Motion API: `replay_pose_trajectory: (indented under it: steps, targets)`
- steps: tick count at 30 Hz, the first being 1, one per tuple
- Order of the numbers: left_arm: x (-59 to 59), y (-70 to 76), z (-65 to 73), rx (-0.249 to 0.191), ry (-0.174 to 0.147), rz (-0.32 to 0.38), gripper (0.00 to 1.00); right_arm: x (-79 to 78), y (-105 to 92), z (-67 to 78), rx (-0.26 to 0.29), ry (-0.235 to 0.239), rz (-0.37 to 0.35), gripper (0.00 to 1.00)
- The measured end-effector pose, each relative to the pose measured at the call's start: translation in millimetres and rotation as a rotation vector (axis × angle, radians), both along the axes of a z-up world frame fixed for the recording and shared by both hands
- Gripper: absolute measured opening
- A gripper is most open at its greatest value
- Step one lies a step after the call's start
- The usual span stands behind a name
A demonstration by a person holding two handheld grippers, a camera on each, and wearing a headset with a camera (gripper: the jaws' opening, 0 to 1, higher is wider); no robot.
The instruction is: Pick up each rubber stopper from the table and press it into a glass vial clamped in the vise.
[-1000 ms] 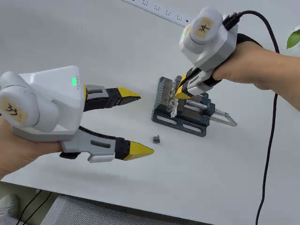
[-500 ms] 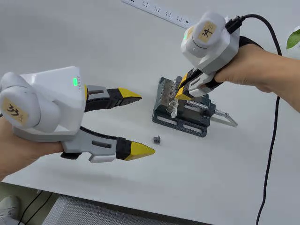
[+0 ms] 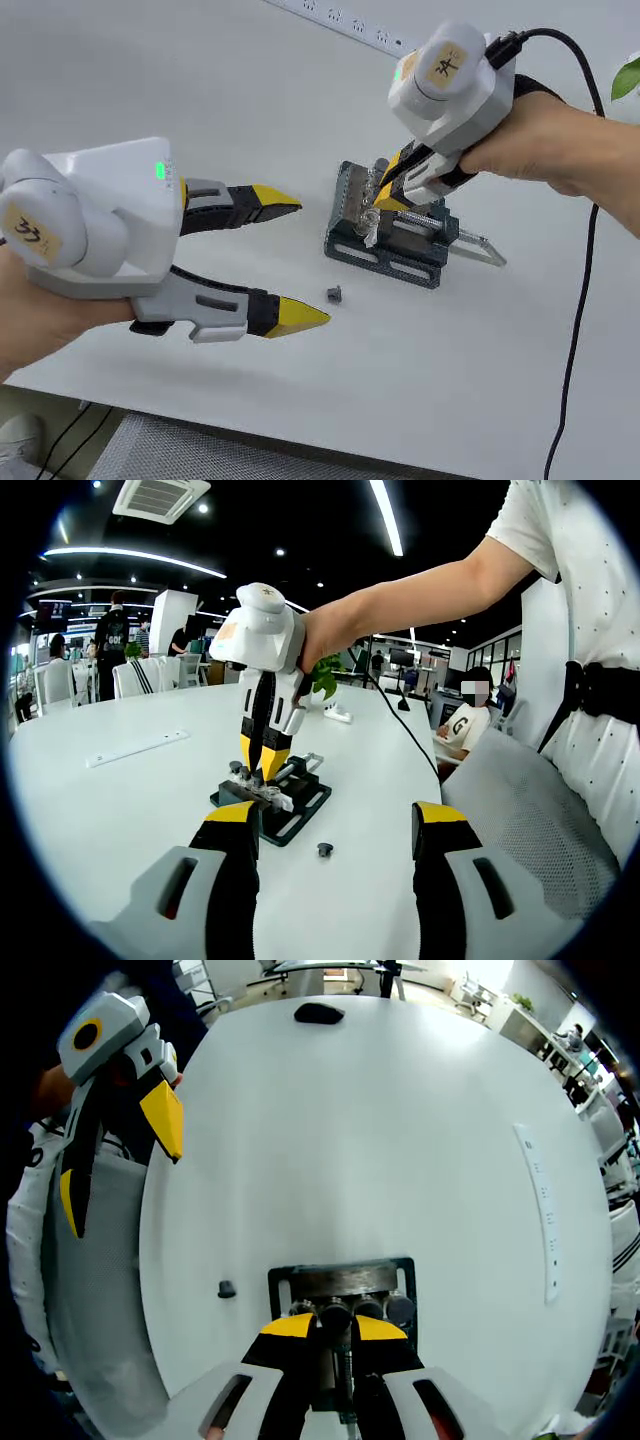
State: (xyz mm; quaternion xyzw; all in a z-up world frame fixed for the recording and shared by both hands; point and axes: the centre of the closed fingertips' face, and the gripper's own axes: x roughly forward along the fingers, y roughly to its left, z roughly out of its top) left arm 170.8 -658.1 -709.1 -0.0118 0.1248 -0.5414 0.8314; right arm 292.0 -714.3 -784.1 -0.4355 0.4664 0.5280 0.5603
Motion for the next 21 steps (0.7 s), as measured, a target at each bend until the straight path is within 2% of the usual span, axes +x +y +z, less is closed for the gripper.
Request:
replay_pose_trajectory:
  steps: [9, 13, 21]
  targets:
    - [-1.6, -0.1, -0.9, 0.001, 0.001, -0.003, 0.6, -3.4, -0.1, 1.7, 0.004, 0.002, -0.001, 0.1]
    - [-2.2, -0.4, -1.6, 0.003, 0.002, -0.003, 0.6, -3.0, 2.1, 6.9, 0.028, -0.004, -0.009, 0.1]
    - [-4.1, -3.3, -1.2, 0.0, 0.005, -0.008, 0.59, -3.1, 0.4, 9.6, 0.037, -0.01, -0.002, 0.05]
